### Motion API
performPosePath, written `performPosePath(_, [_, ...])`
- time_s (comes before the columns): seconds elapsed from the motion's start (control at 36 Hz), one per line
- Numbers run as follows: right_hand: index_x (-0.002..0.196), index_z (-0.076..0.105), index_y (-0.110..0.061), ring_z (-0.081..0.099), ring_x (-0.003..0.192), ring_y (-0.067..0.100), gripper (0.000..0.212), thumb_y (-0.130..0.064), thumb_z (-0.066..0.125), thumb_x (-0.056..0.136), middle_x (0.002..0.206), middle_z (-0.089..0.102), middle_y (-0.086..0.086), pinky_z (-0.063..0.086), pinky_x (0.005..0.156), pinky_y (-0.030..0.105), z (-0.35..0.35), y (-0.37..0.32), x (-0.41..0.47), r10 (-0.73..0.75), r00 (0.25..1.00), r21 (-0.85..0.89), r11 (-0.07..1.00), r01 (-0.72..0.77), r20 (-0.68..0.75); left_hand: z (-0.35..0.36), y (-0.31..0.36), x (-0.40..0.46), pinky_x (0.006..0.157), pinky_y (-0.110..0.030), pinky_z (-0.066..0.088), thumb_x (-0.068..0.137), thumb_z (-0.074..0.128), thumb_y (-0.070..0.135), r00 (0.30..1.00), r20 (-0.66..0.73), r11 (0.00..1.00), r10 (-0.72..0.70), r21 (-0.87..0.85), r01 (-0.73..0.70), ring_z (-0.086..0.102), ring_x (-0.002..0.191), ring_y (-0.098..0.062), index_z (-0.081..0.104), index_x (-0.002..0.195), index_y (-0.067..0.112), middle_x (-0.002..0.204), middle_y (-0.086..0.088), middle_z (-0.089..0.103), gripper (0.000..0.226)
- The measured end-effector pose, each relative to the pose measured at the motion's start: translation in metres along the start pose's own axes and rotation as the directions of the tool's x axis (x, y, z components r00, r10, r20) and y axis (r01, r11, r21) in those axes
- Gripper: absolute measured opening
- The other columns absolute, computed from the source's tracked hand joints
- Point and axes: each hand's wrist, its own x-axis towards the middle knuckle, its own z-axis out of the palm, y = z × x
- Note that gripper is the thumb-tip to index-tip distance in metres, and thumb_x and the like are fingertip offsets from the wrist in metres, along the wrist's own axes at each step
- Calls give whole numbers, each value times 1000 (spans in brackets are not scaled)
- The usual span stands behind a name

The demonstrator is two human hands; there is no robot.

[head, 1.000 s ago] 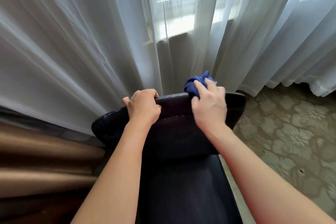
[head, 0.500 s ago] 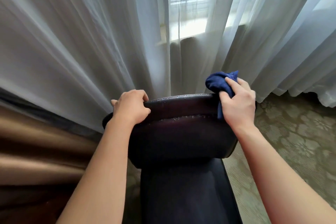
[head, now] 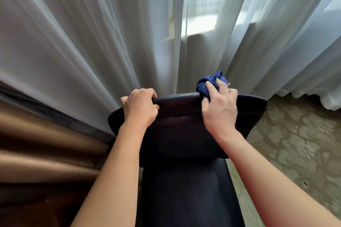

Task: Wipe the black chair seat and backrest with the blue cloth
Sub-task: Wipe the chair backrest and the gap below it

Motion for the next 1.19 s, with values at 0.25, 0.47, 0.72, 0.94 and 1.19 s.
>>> performPosePath(0.25, [138,59,-25,46,117,28,47,-21,62,91,148,49,-7,55,80,40,18,-48,-9,-209,973,75,976,202,95,-9,-1,2,96,-41,33,86,77,35,999,42,1000,-18,-21,19,57,114,-21,66,107,32,108,7,67,24])
performPosePath(0.47, [139,59,-22,45,120,25,48,-14,62,92,147,51,-7,29,98,18,-10,-19,4,-54,998,240,969,63,-42,-23,-36,-10,106,-56,37,84,75,31,983,142,991,-117,-48,124,49,123,-21,62,123,34,125,6,58,41])
performPosePath(0.72, [140,58,-21,43,118,32,48,-18,60,92,149,48,-4,47,89,39,2,-12,-1,-9,999,33,999,10,-35,-24,-59,-11,93,-42,34,82,79,31,961,82,961,-264,-69,269,56,115,-25,67,109,32,117,4,64,29])
performPosePath(0.94, [139,58,-20,45,116,34,49,-17,61,90,147,50,-1,51,79,43,18,-33,-7,-56,998,-27,998,56,-24,-16,-61,-11,84,-36,30,81,80,29,968,-2,964,-251,-85,250,58,114,-26,68,102,32,109,3,67,23])
performPosePath(1.19, [132,63,-19,54,105,34,48,-15,65,84,140,58,1,54,67,39,44,-81,-25,-296,955,-89,951,296,5,-16,-62,-13,85,-37,32,81,80,31,967,-25,965,-252,-77,249,59,111,-25,69,99,32,105,5,68,21])
